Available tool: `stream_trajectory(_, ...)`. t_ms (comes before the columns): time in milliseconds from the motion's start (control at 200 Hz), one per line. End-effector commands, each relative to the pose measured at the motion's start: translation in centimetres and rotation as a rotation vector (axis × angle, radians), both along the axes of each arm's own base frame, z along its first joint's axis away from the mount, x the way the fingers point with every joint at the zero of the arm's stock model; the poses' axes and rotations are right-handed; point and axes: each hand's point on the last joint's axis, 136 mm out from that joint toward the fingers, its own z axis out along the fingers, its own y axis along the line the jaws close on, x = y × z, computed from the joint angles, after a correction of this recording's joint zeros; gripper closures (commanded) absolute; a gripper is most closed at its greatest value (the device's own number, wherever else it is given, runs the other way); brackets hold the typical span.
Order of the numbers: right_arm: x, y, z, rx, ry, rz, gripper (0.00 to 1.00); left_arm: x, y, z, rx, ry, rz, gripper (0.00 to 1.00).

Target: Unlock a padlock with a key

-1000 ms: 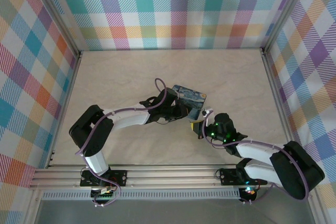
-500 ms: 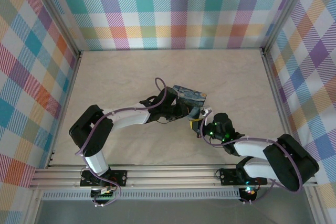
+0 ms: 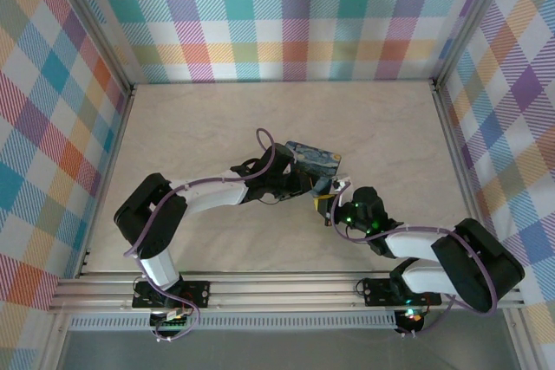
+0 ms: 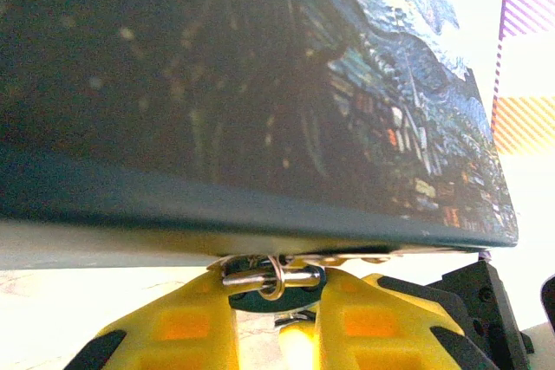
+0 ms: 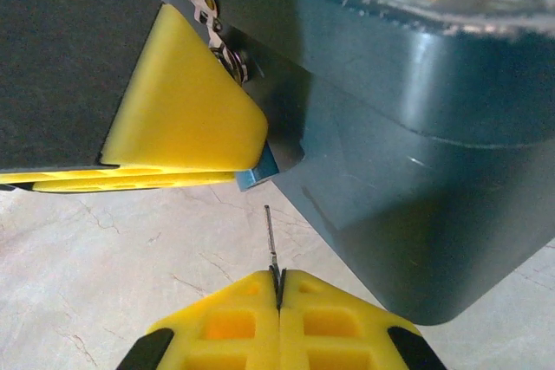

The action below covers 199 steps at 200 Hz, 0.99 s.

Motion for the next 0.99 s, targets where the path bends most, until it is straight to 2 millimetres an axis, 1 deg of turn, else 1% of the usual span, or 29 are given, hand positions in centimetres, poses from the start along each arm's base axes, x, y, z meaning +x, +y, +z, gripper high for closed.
stream_trajectory(0, 0.1, 0.1, 0.5, 0.01, -0.039, 0.002, 1.0, 0.2, -0.7, 2.3, -0.047, -0.023, -0.007, 0.8)
stream_trajectory(990, 0.7, 0.5, 1.8, 0.037, -0.088, 0.001, 1.0, 0.0, -0.9, 2.3, -0.058, -0.014, -0.013, 0.8)
